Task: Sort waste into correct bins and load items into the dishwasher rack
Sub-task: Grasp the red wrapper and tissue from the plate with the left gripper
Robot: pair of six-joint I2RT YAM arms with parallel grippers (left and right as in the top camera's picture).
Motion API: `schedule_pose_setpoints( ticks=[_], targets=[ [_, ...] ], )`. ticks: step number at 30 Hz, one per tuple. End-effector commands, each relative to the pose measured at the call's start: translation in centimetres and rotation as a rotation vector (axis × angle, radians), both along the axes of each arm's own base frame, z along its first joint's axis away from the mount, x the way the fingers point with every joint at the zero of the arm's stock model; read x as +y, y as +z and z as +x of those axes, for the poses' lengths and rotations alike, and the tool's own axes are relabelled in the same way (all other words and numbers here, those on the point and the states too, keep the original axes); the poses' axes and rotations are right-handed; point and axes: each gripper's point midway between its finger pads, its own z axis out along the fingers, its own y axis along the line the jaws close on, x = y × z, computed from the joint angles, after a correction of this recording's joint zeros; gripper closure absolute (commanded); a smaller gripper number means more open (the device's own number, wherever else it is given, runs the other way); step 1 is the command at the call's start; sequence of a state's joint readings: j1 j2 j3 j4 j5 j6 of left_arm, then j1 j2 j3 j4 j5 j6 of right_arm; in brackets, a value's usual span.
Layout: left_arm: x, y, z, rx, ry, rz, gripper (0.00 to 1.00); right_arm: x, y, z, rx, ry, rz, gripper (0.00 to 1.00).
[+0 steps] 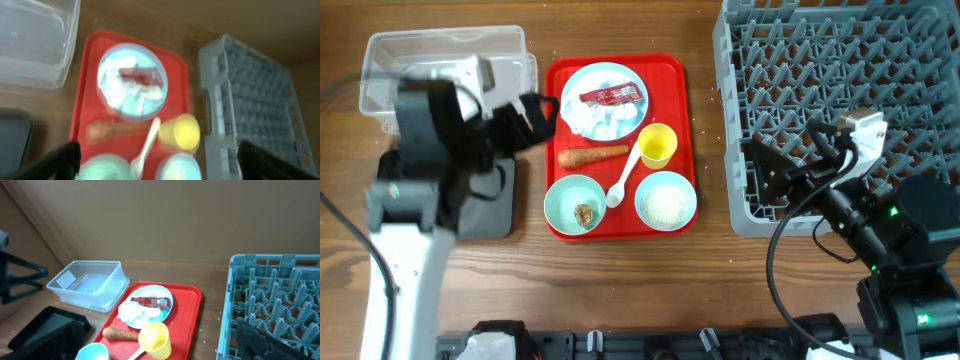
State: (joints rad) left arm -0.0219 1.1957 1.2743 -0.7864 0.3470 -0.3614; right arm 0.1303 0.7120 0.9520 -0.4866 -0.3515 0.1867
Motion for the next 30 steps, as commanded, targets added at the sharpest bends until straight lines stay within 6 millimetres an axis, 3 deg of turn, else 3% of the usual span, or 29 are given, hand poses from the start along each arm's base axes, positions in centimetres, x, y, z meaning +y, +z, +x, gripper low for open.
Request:
schedule_pose_setpoints(
  ticks=[1, 4, 6, 8, 10, 13, 17, 24, 30],
  targets=[
    [-1.0, 5.6, 5.4, -0.042, -0.044, 0.192, 0.00, 0.2, -0.6, 0.7, 0.083, -0.002, 0.015, 0.00],
    [-2.3, 5.4, 10.2, 0.005, 0.001, 0.321, 0.01, 0.2, -3.0, 1.0, 0.202, -0.013, 0.021, 0.00],
    [-3.9, 3.6, 13.8, 0.033, 0.045, 0.357, 0.01, 0.2, -4.3, 0.9, 0.259, -0.014, 0.013, 0.00],
    [-5.2, 0.7, 16.1, 0.071, 0.097, 0.358, 0.00, 0.2, -5.1, 0.7, 0.293, -0.015, 0.009, 0.00],
    [-7.3, -5.2, 18.2, 0.172, 0.145, 0.334, 0.00, 0.1, -5.8, 0.3, 0.330, -0.016, 0.003, 0.00],
    [-9.2, -11.7, 19.1, 0.283, 0.150, 0.338, 0.00, 0.1, -6.3, 0.0, 0.354, -0.017, -0.002, 0.00],
    [-11.2, -18.3, 19.1, 0.375, 0.106, 0.392, 0.01, 0.1, -6.5, -0.1, 0.362, -0.017, -0.003, 0.00],
    [-10.9, -24.4, 18.4, 0.489, 0.124, 0.438, 0.01, 0.0, -7.0, -0.4, 0.385, -0.017, -0.006, 0.00],
    [-9.9, -28.5, 16.3, 0.616, 0.112, 0.497, 0.00, 0.0, -7.5, -0.5, 0.411, -0.021, -0.011, 0.00]
  ],
)
